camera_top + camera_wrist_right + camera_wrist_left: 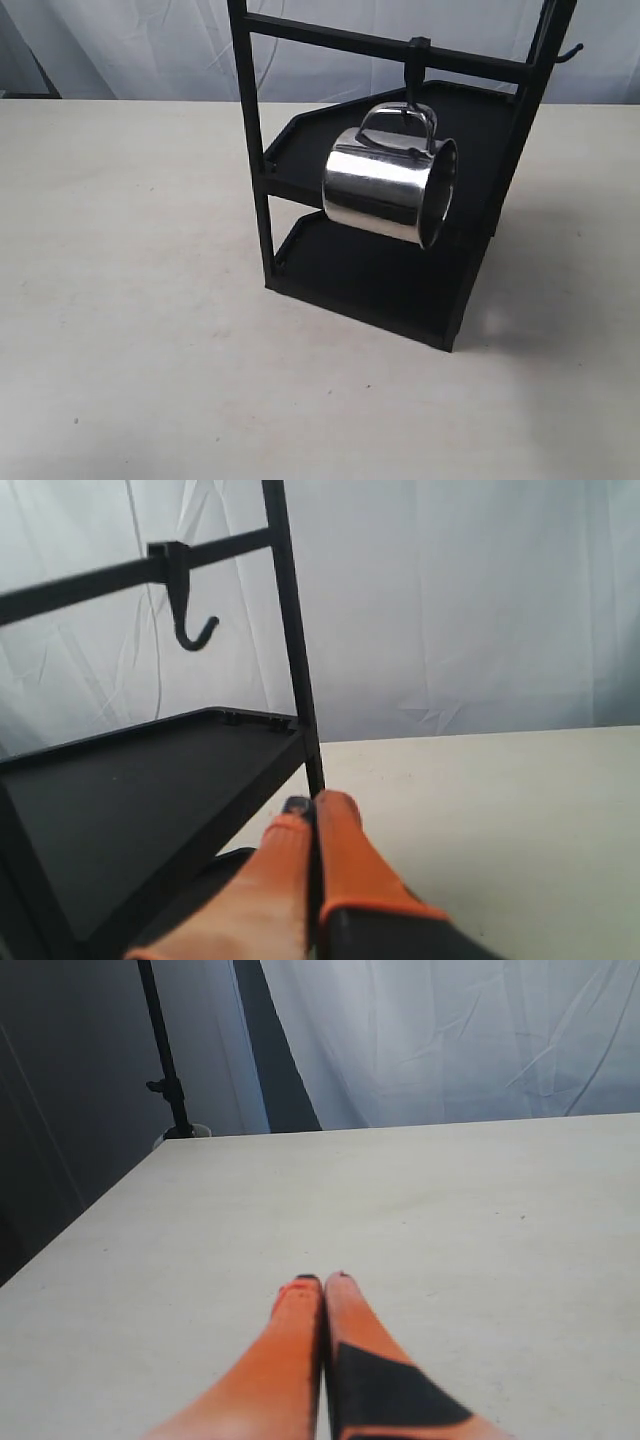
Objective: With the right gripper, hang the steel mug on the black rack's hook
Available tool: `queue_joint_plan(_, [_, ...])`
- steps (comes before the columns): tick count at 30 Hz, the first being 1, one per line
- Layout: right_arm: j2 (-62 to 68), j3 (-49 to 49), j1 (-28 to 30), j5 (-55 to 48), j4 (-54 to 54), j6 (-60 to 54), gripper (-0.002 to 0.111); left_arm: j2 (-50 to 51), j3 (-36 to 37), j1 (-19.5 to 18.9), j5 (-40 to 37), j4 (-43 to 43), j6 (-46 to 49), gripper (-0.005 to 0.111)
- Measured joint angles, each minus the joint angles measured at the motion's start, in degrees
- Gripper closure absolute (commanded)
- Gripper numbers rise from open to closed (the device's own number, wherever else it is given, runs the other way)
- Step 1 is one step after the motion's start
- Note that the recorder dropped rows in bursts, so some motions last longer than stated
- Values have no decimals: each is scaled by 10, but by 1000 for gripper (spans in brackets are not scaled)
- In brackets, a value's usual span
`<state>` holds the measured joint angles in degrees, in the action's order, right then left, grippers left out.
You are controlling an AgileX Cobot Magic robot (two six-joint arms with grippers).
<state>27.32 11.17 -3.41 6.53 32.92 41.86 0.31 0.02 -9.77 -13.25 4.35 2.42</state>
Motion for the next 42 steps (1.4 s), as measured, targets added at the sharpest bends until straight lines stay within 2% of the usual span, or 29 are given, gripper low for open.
queue_joint_plan(4, [-15,-45,0,17,-152,-143,109,0,0,0,0,0,0,105])
queue_joint_plan(10, [-26,-71,0,21,-225,-222,109,0,0,0,0,0,0,105])
queue_joint_plan(20, [-57,-108,0,13,-269,-271,109,0,0,0,0,0,0,105])
queue_joint_plan(27, [-99,-109,0,-57,-335,-370,109,0,0,0,0,0,0,105])
queue_joint_plan(37, [-127,-109,1,-143,-346,-384,109,0,0,0,0,0,0,105])
queue_joint_plan(42, [-137,-110,45,-169,-349,-386,109,0,0,0,0,0,0,105])
